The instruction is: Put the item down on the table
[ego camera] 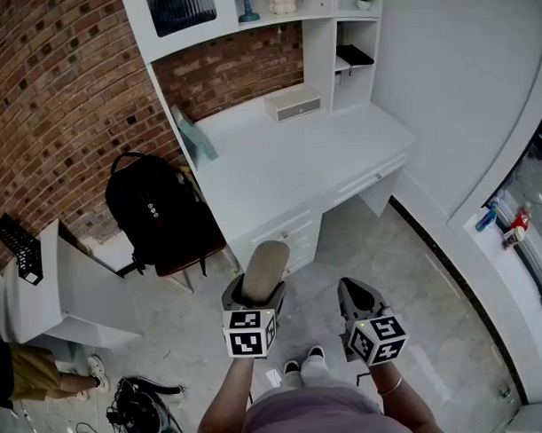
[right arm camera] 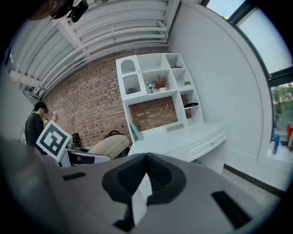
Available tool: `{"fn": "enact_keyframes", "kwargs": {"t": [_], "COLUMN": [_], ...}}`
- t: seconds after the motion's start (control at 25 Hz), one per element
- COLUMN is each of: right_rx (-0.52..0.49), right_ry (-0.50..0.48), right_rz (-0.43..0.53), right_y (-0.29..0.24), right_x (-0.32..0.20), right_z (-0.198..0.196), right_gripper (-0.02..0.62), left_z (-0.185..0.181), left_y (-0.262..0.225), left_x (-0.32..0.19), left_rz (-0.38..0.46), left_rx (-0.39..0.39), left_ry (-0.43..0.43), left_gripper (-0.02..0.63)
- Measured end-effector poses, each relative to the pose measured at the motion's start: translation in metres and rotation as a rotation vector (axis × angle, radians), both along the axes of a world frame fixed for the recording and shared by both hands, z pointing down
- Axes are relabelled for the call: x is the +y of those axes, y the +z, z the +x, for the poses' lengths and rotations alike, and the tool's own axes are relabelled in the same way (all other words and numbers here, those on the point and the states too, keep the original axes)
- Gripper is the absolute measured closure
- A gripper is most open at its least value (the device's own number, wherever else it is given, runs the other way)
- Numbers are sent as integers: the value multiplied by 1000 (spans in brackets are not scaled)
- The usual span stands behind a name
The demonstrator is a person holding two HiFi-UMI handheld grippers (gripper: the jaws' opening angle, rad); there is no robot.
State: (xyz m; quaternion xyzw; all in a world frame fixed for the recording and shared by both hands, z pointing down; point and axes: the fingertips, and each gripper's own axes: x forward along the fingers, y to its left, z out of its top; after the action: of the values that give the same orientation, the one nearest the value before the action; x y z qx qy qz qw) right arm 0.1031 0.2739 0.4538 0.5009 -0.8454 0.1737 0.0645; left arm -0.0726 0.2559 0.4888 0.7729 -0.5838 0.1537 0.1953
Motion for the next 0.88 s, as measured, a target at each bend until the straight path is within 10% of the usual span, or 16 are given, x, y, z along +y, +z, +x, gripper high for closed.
{"fn": "enact_keyframes", "kwargs": {"t": [0.88], "right_rx": [-42], "right_ry": [-35], "right_rz": [29], "right_y": [-3], "right_x": [-59], "right_z": [31], "right_gripper": [594], "left_z": [32], "left_y": [-3], "left_x": [-57], "left_rz": [18], "left_rx": [-26], "left_ry": [-24], "left_gripper": [221]}}
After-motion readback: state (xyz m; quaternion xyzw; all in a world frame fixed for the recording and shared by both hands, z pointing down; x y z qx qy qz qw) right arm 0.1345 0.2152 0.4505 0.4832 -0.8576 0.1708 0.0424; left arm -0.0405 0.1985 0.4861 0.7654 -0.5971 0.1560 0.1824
